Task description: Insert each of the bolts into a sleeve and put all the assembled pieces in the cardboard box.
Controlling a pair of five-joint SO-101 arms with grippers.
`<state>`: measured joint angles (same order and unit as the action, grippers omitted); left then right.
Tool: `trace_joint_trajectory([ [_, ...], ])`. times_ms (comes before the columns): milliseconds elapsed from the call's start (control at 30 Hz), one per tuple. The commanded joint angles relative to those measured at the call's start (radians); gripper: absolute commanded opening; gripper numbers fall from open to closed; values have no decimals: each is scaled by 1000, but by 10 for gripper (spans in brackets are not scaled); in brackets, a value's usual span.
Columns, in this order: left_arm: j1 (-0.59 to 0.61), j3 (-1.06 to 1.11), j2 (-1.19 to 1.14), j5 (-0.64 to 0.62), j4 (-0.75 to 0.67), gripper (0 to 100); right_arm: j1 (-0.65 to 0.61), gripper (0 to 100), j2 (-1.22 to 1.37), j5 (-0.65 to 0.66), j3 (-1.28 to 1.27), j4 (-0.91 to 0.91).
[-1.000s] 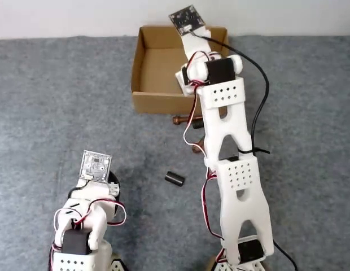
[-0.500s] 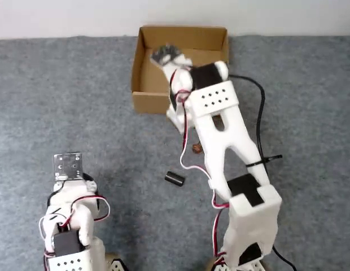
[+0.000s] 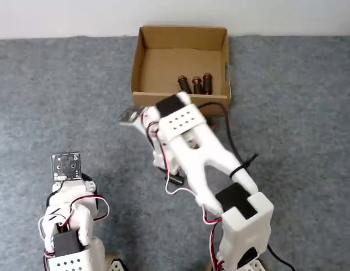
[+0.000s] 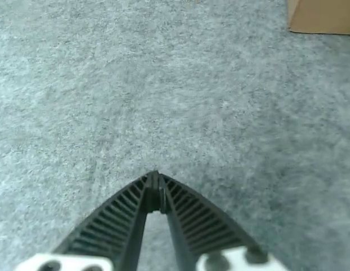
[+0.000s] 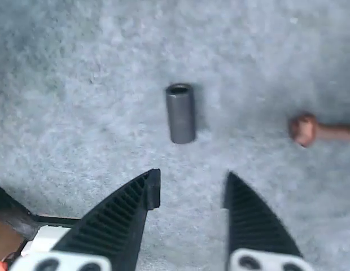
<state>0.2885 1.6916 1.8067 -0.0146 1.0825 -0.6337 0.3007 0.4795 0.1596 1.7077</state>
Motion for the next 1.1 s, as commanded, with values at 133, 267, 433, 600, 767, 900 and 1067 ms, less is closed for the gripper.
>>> trace_joint_trajectory([
  [133,-9,-8,14,-5,12,5,-38,209,42,12,-78,-147],
  [267,-9,-8,14,-5,12,5,-38,209,127,15,-78,-217],
  [433,-9,-8,14,-5,12,5,-42,208,220,15,-78,-262],
  [600,-9,-8,14,-5,23,5,-42,169,305,17,-78,-252],
  [767,-9,-8,14,-5,23,5,-47,4,329,17,-31,-205],
  [900,-9,-8,14,-5,25,5,-42,9,329,14,-14,-160],
  [1067,-9,-8,14,-5,25,5,-41,9,242,9,21,-87],
])
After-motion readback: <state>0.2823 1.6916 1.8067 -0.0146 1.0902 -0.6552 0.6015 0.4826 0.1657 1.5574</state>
